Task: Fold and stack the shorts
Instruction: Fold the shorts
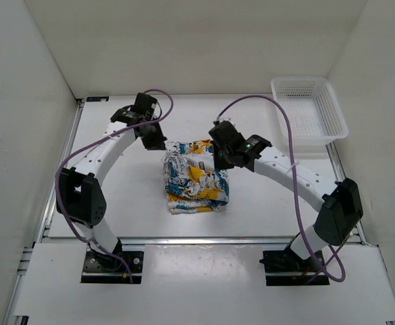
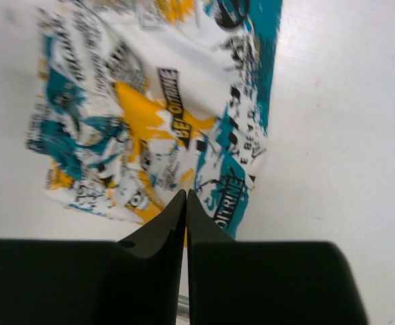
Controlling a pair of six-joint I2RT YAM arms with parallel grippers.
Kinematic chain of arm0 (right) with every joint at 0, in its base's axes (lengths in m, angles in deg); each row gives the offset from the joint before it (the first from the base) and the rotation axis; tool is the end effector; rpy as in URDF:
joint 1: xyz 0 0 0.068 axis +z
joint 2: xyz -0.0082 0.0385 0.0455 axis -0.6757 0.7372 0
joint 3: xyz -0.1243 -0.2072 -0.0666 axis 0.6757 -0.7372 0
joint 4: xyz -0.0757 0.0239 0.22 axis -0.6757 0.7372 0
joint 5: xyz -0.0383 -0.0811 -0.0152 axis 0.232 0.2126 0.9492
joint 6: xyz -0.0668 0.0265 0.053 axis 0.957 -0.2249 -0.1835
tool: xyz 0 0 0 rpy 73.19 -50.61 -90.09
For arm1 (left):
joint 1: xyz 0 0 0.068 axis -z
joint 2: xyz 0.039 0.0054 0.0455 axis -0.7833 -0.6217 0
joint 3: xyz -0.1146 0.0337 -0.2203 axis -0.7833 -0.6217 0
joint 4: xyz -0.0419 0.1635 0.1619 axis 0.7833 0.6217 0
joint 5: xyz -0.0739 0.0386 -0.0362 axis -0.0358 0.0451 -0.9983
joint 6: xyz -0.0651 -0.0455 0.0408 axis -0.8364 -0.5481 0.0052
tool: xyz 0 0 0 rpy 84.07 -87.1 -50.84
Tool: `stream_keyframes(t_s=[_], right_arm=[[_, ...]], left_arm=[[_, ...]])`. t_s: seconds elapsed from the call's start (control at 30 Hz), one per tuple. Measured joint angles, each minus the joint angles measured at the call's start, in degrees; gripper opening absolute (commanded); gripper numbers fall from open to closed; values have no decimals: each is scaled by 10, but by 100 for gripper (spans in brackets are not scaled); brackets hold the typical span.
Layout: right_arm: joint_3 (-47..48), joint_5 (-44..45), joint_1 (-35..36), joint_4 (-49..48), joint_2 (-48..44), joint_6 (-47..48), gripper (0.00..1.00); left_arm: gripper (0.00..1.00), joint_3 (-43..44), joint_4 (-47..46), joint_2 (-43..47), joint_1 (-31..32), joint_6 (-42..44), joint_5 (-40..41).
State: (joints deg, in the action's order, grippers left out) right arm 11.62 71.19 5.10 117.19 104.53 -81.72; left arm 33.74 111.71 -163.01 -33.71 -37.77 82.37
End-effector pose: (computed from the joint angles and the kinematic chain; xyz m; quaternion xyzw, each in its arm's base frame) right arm 0.2429 0.2319 0.2705 -0.1024 0.9206 0.1084 0.3609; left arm 0.3212 -0.1070 0.2313 -0.1606 0.9614 -0.1214 0.1876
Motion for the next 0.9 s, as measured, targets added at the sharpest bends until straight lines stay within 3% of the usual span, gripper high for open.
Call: stream_keyframes(t_s=[0.2,0.43,0.53,0.57,0.63,0.67,0.7,0.77,0.87,0.9], right_arm=[[-92,-55,-10,-30,30,-31,3],[-122,-94,-7,-84,111,-47,1],[-133,-96,-8,-86,121,-52,17],[-132,-95,-8,-82,120,-52,39],[-125,-88,-8,-70,113,-52,66],[-118,-82,-8,-61,106,-50,86],[-110,-72,-8,-51,95,-49,99],[-93,-45,-9,-35,55,-36,99],[-62,3,-22,-16,-34,-26,99],[-52,22,-31,-12,-64,-24,99]], left_arm=[[10,43,-8,-24,77,10,-33],[10,-14,-27,-152,78,19,-38],[10,-40,-21,-181,80,23,-35],[10,-43,-19,-180,80,25,-34],[10,-41,-17,-166,82,30,-30],[14,-35,-11,-157,82,34,-27],[20,-28,-6,-148,82,38,-25],[34,-2,4,-122,82,49,-24],[71,39,9,-61,82,66,-22],[89,53,12,-36,82,72,-21]])
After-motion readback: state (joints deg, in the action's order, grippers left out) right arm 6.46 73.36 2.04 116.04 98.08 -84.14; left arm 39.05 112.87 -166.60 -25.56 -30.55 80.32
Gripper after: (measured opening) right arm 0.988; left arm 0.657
